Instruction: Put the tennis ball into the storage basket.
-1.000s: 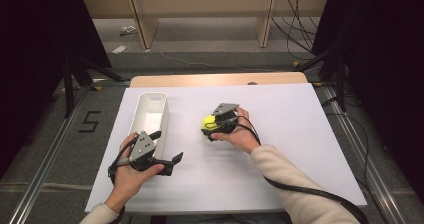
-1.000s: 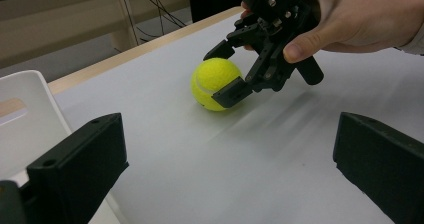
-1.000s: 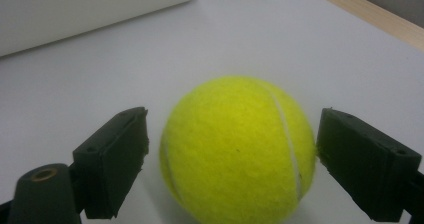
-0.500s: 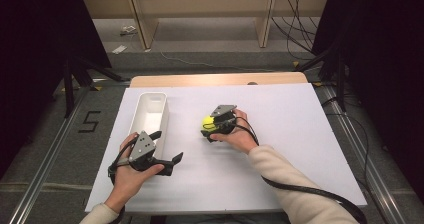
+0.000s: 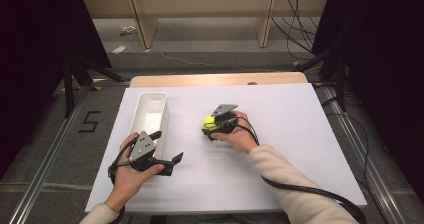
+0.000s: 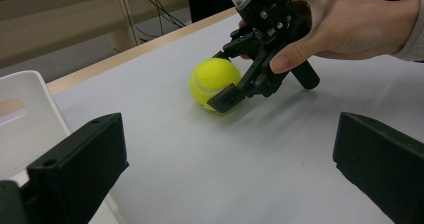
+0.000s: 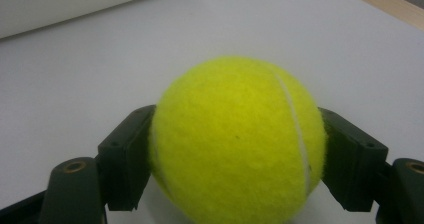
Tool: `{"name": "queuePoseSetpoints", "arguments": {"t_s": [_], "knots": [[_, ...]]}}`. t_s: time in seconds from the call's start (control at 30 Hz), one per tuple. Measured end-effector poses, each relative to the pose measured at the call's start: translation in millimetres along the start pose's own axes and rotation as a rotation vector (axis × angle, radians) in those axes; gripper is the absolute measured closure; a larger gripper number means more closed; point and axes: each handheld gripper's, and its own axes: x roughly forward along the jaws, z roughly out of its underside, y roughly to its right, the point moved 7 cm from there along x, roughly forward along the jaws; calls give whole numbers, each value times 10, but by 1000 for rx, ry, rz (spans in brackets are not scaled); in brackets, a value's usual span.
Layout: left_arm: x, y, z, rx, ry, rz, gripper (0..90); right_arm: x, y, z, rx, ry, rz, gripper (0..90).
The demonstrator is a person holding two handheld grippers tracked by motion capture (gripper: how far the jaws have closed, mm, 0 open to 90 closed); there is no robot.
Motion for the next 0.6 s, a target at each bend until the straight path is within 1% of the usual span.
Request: {"name": "queuePoseSetpoints", "arguments": {"t_s": [0.13, 0.23, 0.6], "knots": [[0, 0, -1, -2, 1, 0, 4, -5, -1, -6, 2, 3, -5, 255], [-1, 1, -2, -1, 1, 0, 5, -17, -1, -23, -1, 13, -4, 256], [-3, -2, -3, -1, 2, -2, 5, -108, 7, -127, 12, 50, 0, 258]]}}
